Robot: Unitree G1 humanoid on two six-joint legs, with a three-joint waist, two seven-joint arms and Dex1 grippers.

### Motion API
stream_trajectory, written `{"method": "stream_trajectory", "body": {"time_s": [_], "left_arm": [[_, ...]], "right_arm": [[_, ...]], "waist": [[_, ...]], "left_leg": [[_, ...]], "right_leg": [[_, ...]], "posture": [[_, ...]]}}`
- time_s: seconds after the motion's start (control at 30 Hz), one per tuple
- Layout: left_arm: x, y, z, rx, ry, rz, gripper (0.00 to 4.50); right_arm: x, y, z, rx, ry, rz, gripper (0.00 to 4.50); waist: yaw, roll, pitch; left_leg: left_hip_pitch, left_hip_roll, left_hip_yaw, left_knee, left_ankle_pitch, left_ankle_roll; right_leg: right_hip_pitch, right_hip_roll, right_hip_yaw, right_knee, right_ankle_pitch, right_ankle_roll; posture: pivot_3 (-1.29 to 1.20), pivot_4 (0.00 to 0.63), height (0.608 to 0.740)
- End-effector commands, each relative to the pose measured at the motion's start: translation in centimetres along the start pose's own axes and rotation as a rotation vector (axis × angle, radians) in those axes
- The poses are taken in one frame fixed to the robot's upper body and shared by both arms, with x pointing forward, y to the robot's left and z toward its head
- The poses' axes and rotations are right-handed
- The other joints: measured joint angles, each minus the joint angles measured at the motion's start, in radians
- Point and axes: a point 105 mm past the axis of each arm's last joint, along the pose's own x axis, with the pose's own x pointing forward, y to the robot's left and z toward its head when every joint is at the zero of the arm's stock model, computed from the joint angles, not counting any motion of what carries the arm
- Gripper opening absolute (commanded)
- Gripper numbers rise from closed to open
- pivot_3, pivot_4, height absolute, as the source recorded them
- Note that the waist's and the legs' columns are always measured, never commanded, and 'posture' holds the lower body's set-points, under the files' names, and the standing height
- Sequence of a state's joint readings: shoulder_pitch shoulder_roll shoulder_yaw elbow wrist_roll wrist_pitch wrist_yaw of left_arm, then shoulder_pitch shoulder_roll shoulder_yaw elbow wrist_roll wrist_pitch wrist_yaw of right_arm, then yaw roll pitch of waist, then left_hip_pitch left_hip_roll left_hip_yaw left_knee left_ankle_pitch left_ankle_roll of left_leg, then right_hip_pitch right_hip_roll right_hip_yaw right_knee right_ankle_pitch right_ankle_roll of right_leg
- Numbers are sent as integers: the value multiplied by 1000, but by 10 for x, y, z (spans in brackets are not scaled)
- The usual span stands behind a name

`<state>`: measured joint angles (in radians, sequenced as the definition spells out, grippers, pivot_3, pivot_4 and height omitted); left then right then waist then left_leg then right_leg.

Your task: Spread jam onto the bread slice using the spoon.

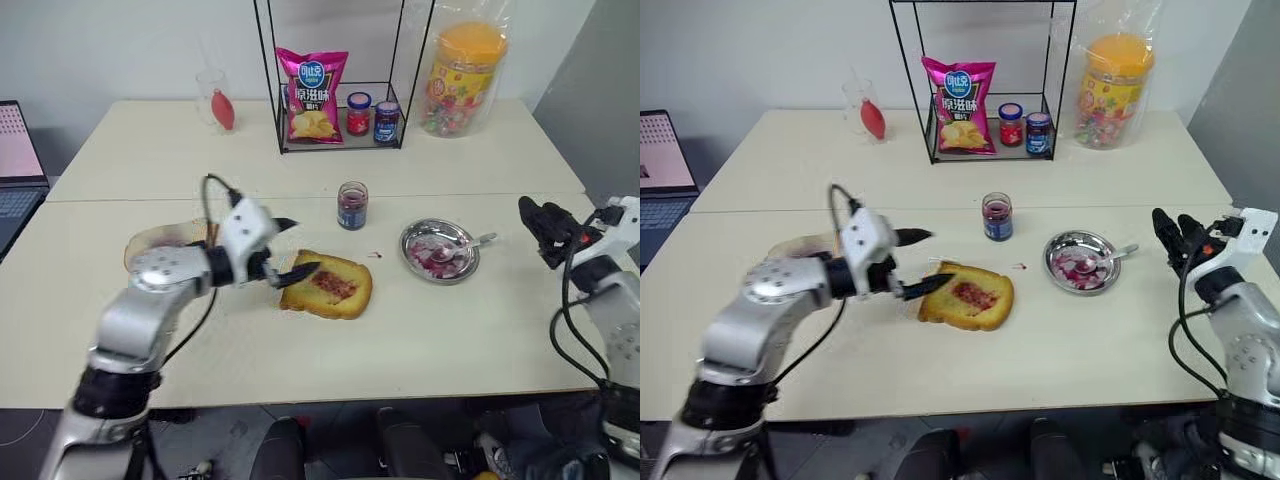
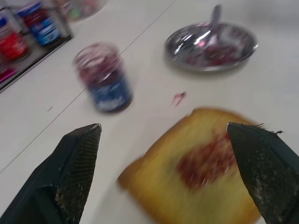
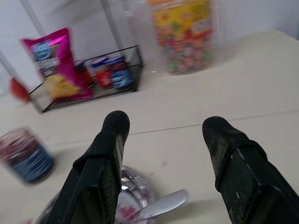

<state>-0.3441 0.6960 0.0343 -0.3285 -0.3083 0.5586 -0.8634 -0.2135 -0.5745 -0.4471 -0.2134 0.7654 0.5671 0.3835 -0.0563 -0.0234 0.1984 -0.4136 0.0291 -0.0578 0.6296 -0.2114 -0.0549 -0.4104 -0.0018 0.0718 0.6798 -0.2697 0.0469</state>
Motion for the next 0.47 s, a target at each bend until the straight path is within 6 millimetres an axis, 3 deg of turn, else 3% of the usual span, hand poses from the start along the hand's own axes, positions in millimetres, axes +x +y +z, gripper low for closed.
{"method": "stream_trajectory", "body": {"time_s": [0.03,0.17,0.3,0.47], "left_arm": [[-36,1,-10,55,80,34,4500],[-67,1,-30,24,170,39,4500],[-89,-1,-40,-16,213,33,4500],[-101,-4,-42,-12,201,22,4500]], "right_arm": [[-20,43,1,-120,77,243,2797],[-49,63,-8,-249,230,442,2797],[-75,66,-12,-328,369,583,2797],[-85,69,-7,-373,431,670,2797]], "waist": [[1,0,0],[4,0,0],[9,-2,0],[13,-3,0]], "left_leg": [[0,0,0,0,0,0],[2,0,1,0,0,0],[6,0,2,0,0,0],[7,0,3,0,0,0]], "right_leg": [[0,0,0,0,0,0],[2,-1,0,-1,-1,-1],[5,-2,1,-1,-4,-6],[5,-2,1,-1,-4,-7]], "posture": [[0,150,740],[0,150,740],[0,150,740],[0,150,740]]}}
